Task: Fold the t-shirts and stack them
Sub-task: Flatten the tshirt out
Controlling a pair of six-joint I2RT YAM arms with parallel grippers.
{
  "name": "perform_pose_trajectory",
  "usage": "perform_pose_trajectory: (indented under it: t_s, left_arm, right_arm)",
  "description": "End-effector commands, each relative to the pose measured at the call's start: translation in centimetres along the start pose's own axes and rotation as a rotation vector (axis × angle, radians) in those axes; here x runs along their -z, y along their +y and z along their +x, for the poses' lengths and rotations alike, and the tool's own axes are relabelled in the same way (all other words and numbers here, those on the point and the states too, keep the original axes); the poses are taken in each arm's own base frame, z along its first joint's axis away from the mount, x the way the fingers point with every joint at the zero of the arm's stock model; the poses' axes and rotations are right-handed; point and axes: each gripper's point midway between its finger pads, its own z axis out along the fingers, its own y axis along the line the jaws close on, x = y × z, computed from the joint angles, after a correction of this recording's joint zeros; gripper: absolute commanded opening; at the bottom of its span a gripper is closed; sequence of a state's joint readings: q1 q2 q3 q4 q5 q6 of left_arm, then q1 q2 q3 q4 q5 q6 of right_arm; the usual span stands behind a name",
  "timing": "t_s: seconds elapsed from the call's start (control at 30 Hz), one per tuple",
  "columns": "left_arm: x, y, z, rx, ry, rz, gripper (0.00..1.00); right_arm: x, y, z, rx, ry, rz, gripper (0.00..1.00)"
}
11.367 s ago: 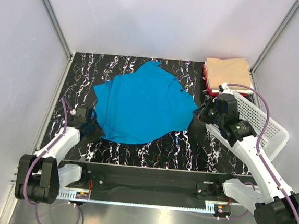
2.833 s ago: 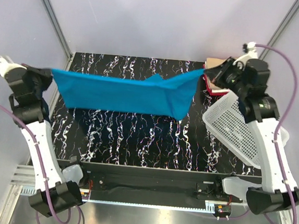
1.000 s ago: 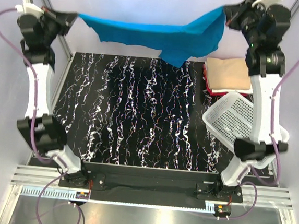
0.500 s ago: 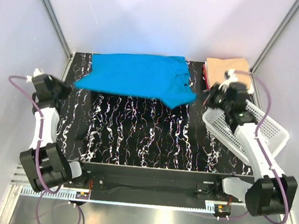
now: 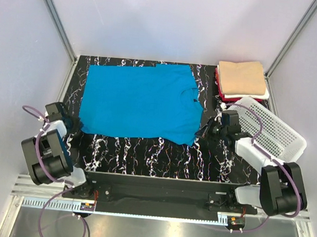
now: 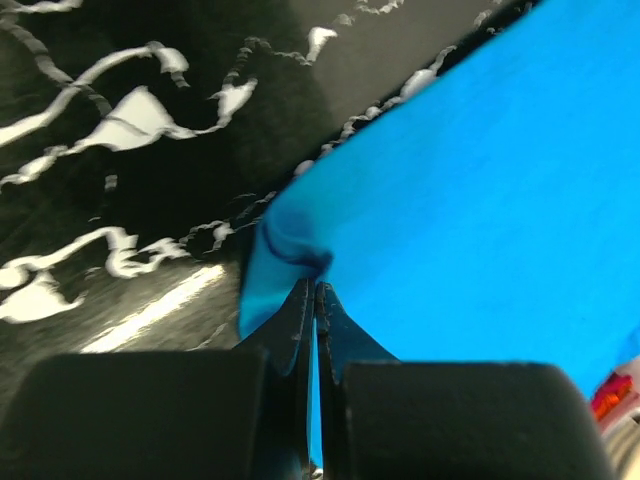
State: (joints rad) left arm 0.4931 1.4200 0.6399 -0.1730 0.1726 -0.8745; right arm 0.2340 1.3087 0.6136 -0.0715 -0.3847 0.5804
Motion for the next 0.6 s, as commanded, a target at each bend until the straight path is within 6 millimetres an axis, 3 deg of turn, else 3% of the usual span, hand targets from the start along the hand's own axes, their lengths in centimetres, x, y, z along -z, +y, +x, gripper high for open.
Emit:
perform_pose_trajectory:
  t_s: [0.0,0.1,0.33,0.37,0.5,0.57]
  left_arm:
    - [1.4,-1.1,-3.1,-0.017,-0.16,0.03,0.0]
    - [2.2,-1.4,-3.5,-0.029,-0.186,0.037,0.0]
    - [3.6,0.8,-2.5,-0.001,-0.191,-0.036,0.0]
    - [4.5,0.8,-3.6,-0.008,-0.252,-0.049,0.0]
    - [7.1,-2.1,-6.0,-0.04,-0.343,0.023,0.0]
    - [7.5,-2.7,-6.1,-0.068,-0.334,0.033,0.0]
  right_arm:
    - [1.3,2.7,-0.9,0.061,-0.057,-0.06,0.0]
    - [2.3,3.2,-0.8,0.091,-0.07,-0.032,0.0]
    - [4.3,4.2,0.1,0.11,-0.06,0.026,0.0]
    - [5.2,4.3,-0.1,0.11,-0.079,0.031,0.0]
    - [7.5,5.0,-1.1,0.126,-0.152,0.033,0.0]
    - [8.4,5.7,-1.4,0.135,-0.165,0.018,0.0]
